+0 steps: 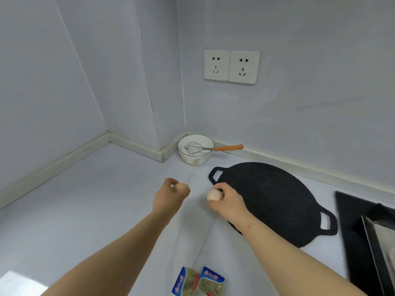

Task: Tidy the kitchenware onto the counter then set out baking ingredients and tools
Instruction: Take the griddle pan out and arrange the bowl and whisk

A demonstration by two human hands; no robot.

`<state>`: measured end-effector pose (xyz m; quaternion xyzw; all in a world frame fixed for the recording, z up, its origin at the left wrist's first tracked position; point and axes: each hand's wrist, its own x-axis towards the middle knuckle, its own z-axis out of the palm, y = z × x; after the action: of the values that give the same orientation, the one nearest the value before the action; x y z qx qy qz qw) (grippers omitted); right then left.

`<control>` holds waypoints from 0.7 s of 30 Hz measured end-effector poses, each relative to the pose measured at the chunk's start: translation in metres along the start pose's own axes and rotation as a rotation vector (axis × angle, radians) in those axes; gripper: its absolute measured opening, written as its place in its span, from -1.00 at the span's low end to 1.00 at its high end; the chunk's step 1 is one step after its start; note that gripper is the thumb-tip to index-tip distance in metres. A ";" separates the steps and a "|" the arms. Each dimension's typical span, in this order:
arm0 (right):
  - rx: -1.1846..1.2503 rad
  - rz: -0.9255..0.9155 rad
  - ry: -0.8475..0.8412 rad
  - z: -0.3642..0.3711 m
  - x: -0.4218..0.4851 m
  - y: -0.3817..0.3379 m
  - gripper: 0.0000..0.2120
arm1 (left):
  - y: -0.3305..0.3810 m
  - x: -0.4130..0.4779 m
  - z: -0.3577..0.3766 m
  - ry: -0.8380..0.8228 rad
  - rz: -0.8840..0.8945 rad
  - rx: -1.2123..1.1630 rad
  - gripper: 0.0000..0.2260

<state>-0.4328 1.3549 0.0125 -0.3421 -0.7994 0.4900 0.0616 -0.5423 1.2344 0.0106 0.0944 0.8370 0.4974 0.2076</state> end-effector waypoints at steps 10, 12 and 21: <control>-0.056 0.027 0.029 0.072 0.094 -0.048 -0.56 | -0.012 0.096 -0.030 0.065 0.109 0.325 -0.62; -0.069 0.027 0.024 0.084 0.109 -0.056 -0.52 | -0.013 0.112 -0.034 0.096 0.130 0.378 -0.60; -0.225 -0.029 0.020 0.121 0.150 -0.067 -0.50 | -0.029 0.156 -0.050 0.093 0.144 0.356 -0.58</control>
<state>-0.6317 1.3371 -0.0302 -0.3400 -0.8537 0.3927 0.0380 -0.7023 1.2376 -0.0337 0.1662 0.9114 0.3591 0.1125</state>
